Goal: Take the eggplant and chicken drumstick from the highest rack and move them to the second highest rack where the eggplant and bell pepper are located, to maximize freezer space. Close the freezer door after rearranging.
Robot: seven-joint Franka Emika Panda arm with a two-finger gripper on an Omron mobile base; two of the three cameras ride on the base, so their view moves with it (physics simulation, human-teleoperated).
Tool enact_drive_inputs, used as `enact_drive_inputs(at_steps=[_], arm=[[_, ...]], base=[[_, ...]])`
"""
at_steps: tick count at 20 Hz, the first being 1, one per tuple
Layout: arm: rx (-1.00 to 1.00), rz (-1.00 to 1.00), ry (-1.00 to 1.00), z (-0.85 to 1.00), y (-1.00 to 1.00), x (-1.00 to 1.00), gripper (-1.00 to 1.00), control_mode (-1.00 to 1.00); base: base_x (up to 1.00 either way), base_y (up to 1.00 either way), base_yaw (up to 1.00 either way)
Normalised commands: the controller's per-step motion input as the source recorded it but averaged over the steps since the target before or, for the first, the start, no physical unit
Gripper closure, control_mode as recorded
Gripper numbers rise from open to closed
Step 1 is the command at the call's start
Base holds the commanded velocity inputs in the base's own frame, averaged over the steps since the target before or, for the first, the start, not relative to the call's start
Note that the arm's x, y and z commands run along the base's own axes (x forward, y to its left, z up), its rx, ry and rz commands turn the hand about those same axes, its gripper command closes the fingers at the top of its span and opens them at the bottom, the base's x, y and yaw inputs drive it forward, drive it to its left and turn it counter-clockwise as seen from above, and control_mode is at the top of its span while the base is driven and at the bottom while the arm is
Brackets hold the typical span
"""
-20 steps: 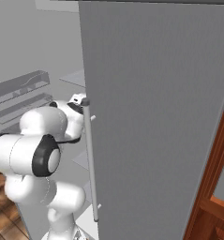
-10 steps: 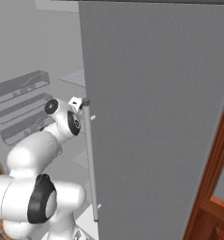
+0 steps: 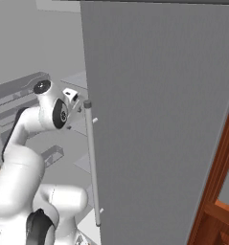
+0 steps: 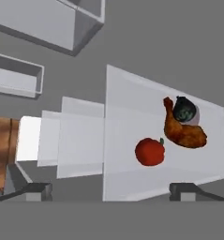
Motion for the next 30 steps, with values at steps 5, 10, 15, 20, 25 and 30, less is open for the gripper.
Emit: enact_drive_inputs(at_steps=[5,10,15,20,25,30], arm=[[0.07,-0.06,0.07,0.41,0.12,-0.87,-1.00,-1.00],[0.06,-0.10,0.02,0.33,0.04,-0.87,-1.00,-1.00],[0.10,-0.16,0.00,0.22,0.00,-0.96,-1.00,-1.00],[0.02,-0.16,0.00,0.05,0.00,-0.77,-1.00,-1.00],[0.02,-0.19,0.05,0.00,0.00,-0.42,-1.00,-1.00],[0.02,0.00,0.06,-0.05,0.00,-0.04,-1.00,1.00]], base=[[0.00,0.00,0.00],[0.00,0.00,0.00],[0.00,0.00,0.00],[0.00,0.00,0.00],[0.00,0.00,0.00],[-0.34,-0.01,-0.04]])
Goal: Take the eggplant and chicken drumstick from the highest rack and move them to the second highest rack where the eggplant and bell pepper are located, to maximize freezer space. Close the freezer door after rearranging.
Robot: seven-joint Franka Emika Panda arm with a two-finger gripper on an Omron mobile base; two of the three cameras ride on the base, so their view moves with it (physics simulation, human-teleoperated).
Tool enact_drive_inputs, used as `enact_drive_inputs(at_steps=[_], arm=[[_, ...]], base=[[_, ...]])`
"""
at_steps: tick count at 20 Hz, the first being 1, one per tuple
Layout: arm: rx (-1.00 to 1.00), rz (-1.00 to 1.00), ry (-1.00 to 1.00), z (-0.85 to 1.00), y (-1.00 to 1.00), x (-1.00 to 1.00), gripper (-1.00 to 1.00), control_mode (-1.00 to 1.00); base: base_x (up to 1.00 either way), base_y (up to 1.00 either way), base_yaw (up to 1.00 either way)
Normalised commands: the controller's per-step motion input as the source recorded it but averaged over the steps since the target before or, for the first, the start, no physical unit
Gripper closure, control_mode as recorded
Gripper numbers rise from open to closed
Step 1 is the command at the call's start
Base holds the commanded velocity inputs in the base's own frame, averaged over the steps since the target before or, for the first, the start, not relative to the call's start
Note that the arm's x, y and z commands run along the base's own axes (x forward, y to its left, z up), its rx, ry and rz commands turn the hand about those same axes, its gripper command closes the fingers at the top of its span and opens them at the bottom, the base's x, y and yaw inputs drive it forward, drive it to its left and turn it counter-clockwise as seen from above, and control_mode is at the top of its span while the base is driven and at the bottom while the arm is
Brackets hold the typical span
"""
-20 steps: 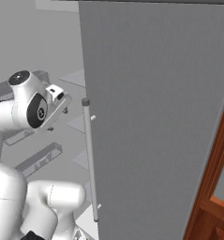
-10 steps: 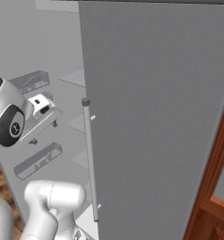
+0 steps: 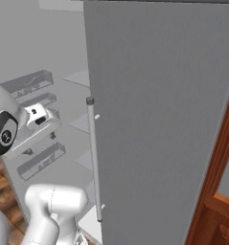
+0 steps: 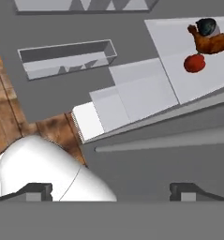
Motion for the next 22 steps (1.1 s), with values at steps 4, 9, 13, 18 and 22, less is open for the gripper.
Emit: enact_drive_inputs(at_steps=[4,9,13,18,22], arm=[[0.00,0.00,0.00,0.00,0.00,0.00,-1.00,1.00],[0.00,0.00,0.00,0.00,0.00,0.00,-1.00,1.00],[0.00,0.00,0.00,0.00,0.00,0.00,-1.00,1.00],[0.00,0.00,0.00,0.00,0.00,0.00,-1.00,1.00],[0.00,0.00,0.00,0.00,0.00,0.00,-1.00,1.00]], base=[[-0.99,0.00,-0.25],[-0.89,0.15,-0.24],[-0.44,0.80,-0.10],[-0.15,0.95,-0.06],[0.03,0.97,-0.06]])
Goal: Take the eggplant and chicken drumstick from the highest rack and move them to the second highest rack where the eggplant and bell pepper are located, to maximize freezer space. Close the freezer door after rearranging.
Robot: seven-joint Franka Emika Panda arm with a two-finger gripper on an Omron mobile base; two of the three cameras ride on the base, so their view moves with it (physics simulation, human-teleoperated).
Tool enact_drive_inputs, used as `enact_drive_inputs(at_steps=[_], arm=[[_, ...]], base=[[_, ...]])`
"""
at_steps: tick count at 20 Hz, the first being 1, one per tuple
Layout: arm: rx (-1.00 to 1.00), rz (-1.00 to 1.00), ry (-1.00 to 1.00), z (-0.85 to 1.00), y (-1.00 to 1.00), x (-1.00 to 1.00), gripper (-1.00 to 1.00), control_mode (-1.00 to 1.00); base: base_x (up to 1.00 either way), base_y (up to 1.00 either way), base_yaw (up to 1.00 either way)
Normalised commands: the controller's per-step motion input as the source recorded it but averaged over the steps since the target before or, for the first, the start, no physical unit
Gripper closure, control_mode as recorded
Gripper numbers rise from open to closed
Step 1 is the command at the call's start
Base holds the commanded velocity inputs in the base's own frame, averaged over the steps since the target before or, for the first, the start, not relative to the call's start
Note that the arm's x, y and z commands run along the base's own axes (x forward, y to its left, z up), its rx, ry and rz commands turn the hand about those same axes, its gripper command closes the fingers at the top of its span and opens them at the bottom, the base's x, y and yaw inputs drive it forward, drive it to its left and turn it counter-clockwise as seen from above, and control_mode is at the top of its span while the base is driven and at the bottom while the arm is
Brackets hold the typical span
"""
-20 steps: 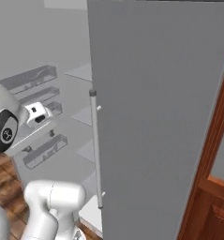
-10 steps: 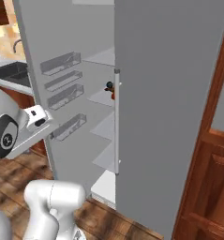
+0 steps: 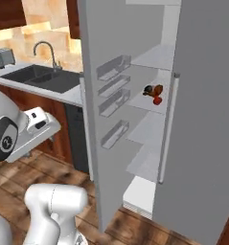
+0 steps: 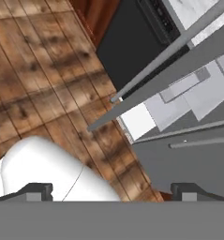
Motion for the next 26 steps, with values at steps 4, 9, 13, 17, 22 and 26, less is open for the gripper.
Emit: enact_drive_inputs(at_steps=[4,9,13,17,22,26], arm=[[0.00,0.00,0.00,0.00,0.00,0.00,-1.00,1.00],[0.00,0.00,0.00,0.00,0.00,0.00,-1.00,1.00],[0.00,0.00,0.00,0.00,0.00,0.00,-1.00,1.00],[0.00,0.00,0.00,0.00,0.00,0.00,-1.00,1.00],[0.00,0.00,0.00,0.00,0.00,0.00,-1.00,1.00],[0.00,0.00,0.00,0.00,0.00,0.00,-1.00,1.00]], base=[[0.21,0.97,-0.20],[0.40,0.83,-0.42],[0.49,0.76,-0.53],[0.54,0.75,-0.57],[0.53,0.68,-0.61],[0.44,0.61,-0.72]])
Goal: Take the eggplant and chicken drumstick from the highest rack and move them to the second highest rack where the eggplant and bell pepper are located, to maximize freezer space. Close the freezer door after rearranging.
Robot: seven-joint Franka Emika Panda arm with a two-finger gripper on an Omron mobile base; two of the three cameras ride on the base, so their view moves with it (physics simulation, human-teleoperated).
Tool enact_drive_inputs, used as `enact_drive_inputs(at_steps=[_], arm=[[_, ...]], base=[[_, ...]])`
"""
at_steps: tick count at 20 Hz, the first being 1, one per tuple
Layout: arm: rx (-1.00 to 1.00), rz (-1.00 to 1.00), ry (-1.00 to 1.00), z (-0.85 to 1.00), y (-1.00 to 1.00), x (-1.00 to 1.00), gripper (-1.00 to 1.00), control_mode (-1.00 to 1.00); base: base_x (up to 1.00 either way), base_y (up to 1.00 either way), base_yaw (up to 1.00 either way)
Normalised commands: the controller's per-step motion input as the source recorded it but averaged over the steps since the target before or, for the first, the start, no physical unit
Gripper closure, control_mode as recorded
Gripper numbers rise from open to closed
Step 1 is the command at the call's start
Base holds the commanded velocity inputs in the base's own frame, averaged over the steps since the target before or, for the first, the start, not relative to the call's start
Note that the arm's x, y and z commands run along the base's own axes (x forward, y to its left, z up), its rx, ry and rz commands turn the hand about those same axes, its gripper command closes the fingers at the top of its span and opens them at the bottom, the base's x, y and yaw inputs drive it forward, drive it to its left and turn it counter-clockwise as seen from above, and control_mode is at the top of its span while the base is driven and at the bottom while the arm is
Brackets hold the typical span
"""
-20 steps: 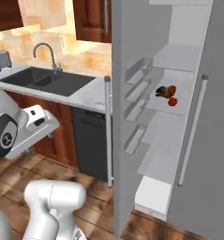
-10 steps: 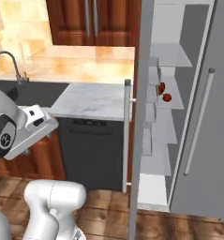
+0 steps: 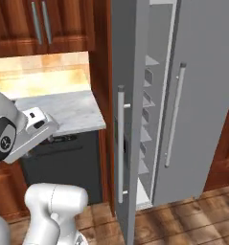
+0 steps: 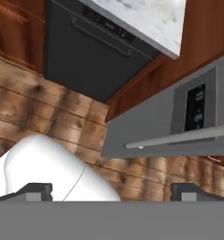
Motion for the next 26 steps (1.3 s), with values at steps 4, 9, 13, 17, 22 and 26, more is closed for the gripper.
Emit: enact_drive_inputs(at_steps=[4,9,13,17,22,26], arm=[[0.00,0.00,0.00,0.00,0.00,0.00,-1.00,1.00],[0.00,0.00,0.00,0.00,0.00,0.00,-1.00,1.00],[0.00,0.00,0.00,0.00,0.00,0.00,-1.00,1.00],[0.00,0.00,0.00,0.00,0.00,0.00,-1.00,1.00],[0.00,0.00,0.00,0.00,0.00,0.00,-1.00,1.00],[0.00,0.00,0.00,0.00,0.00,0.00,-1.00,1.00]], base=[[0.38,0.74,-0.67],[0.28,0.73,-0.61],[0.12,0.51,-0.63],[0.25,0.57,-0.56],[0.24,0.55,-0.41],[0.15,0.08,-0.44]])
